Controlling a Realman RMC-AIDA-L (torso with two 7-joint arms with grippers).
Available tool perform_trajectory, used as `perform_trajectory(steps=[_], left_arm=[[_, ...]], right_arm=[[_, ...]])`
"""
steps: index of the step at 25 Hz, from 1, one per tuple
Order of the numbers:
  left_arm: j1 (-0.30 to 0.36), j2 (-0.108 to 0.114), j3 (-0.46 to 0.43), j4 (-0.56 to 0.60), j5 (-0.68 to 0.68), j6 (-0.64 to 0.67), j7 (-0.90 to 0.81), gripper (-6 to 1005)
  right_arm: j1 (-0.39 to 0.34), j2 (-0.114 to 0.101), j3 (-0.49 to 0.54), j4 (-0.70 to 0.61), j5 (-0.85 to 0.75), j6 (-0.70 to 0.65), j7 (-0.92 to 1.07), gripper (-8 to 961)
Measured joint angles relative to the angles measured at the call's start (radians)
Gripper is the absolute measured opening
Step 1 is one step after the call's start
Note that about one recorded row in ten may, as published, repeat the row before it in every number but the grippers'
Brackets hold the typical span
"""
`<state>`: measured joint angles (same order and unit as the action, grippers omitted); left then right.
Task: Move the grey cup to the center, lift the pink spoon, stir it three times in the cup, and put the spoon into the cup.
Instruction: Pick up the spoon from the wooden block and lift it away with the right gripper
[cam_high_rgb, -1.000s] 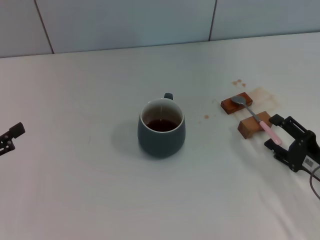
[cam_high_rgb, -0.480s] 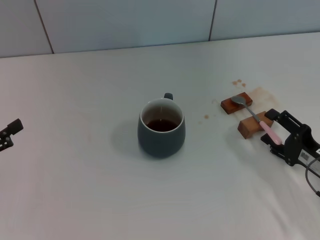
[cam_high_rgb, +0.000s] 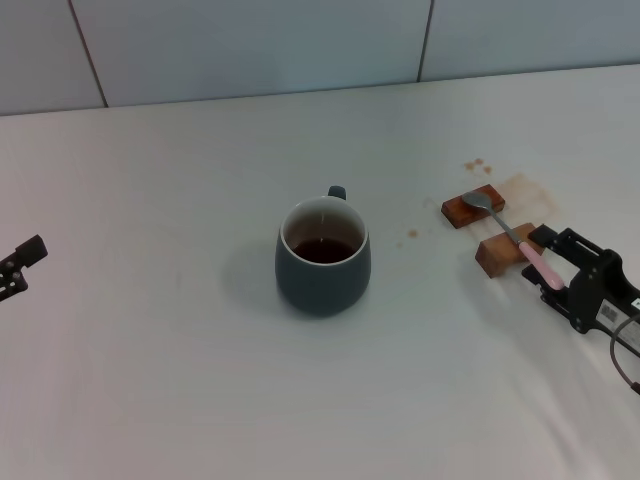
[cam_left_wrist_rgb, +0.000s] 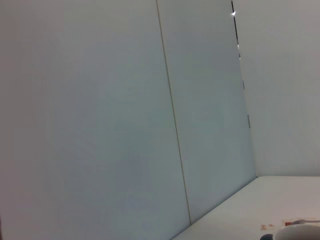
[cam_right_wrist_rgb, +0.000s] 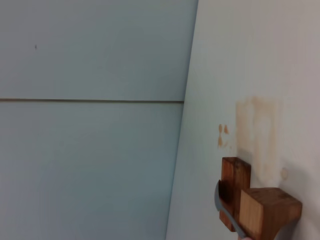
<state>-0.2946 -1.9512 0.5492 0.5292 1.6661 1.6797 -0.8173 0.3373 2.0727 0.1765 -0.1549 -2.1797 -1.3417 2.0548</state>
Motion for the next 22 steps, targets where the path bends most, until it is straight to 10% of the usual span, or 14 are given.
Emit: perform_trajectory(steps=[7,16,22], left_arm=[[0.0,-0.001,-0.016,0.0,-0.002,0.004,0.0,842],[0.006,-0.01,-0.025,-0.001,-0.002,0.007,-0.003,842],[0.009,-0.018,-0.031,-0.002,-0.002,0.01,-0.005,842]], right_arm=[[-0.001,0.001,0.005,-0.003,0.001,0.001,-0.009,600],[0.009,0.0,0.007,-0.018,0.017,0.001,-0.096,176],[0.024,0.003,0.009,-0.072,0.19,-0.08,-0.589,110]])
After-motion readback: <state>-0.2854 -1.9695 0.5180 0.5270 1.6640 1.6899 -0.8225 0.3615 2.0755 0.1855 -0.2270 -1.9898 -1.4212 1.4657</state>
